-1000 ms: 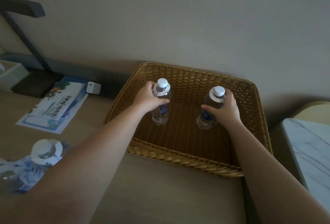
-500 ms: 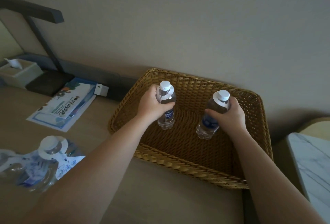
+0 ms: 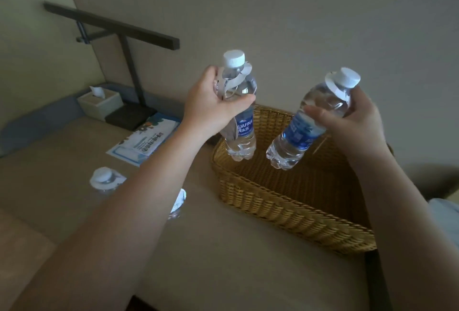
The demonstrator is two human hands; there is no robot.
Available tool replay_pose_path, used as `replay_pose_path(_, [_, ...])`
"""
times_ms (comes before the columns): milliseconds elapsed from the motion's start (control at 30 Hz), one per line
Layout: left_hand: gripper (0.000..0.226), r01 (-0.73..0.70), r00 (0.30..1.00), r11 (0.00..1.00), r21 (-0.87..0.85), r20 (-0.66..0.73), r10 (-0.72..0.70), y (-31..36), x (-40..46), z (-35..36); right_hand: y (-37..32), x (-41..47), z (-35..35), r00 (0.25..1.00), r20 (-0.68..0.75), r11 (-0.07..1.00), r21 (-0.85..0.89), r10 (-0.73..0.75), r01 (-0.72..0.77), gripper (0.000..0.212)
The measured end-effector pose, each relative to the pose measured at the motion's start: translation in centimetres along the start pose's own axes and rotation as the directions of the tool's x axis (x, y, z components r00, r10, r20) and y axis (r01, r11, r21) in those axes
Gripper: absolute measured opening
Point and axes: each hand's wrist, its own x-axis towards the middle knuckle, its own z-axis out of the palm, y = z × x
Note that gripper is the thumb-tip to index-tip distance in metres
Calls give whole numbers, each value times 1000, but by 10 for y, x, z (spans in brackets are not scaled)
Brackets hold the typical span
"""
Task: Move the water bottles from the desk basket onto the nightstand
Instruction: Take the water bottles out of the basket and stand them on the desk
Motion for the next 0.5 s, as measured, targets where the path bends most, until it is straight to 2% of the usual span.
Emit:
replay_pose_path(100, [60, -14, 1000, 1000, 21, -12, 15, 12, -25, -38, -30, -24, 16, 999, 39, 998, 64, -24, 22, 50])
replay_pose_path(267, [54, -33, 999, 995, 89, -12, 35, 12, -68, -93, -58, -70, 48, 992, 122, 998, 65, -33, 26, 48])
replay_pose_path(500, [53, -10, 1000, 986, 164, -9, 11, -33, -131, -119, -50, -130, 88, 983, 177, 998, -15, 56, -54, 50])
